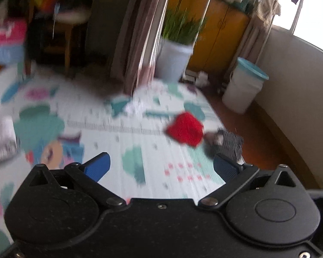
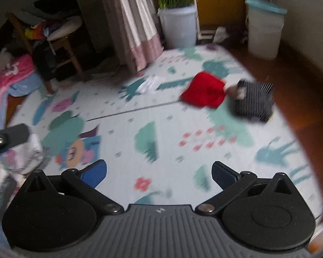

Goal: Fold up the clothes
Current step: 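Move both tools toward the red knit sweater on the mat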

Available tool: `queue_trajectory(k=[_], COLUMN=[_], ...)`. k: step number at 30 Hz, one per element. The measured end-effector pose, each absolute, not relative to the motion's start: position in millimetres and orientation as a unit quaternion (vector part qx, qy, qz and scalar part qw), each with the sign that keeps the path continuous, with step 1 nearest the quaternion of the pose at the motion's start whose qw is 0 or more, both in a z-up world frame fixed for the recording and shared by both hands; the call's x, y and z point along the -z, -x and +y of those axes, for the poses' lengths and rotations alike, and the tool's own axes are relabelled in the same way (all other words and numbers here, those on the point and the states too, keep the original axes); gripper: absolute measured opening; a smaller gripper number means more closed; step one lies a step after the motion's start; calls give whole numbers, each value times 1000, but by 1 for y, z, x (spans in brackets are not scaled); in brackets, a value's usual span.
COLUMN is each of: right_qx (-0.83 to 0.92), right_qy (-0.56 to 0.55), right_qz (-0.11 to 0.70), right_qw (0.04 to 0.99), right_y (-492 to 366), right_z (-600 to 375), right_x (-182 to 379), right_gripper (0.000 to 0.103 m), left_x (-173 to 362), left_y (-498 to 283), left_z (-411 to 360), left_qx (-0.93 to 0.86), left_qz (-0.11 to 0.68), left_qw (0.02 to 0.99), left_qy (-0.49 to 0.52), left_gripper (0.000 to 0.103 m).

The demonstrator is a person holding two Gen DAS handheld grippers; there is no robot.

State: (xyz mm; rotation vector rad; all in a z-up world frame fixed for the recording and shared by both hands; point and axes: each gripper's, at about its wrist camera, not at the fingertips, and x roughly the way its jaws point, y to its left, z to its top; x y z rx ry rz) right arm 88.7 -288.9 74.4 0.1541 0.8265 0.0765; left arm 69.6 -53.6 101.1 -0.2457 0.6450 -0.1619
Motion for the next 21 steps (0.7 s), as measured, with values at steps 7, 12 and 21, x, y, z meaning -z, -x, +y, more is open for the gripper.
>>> queue_trajectory(k=[7, 12, 21], right_qx=[-33, -38, -49], right_qy=[-78, -176, -101], right_qz=[403, 449, 439], right_qw=[911, 875, 892], right_y=[-132, -164, -216], right_z=[-336, -373, -377], right_x=[-59, -24, 24], right_gripper=[103, 103, 99], left_x=[-84, -57, 5], left_y=[-106, -140, -225], left_z=[-71, -93, -134], left_qx=[114, 133, 158], left_qz=[316, 327, 312], left_qw=[937, 934, 937], left_qy=[94, 50, 2], left_gripper=[103, 102, 102])
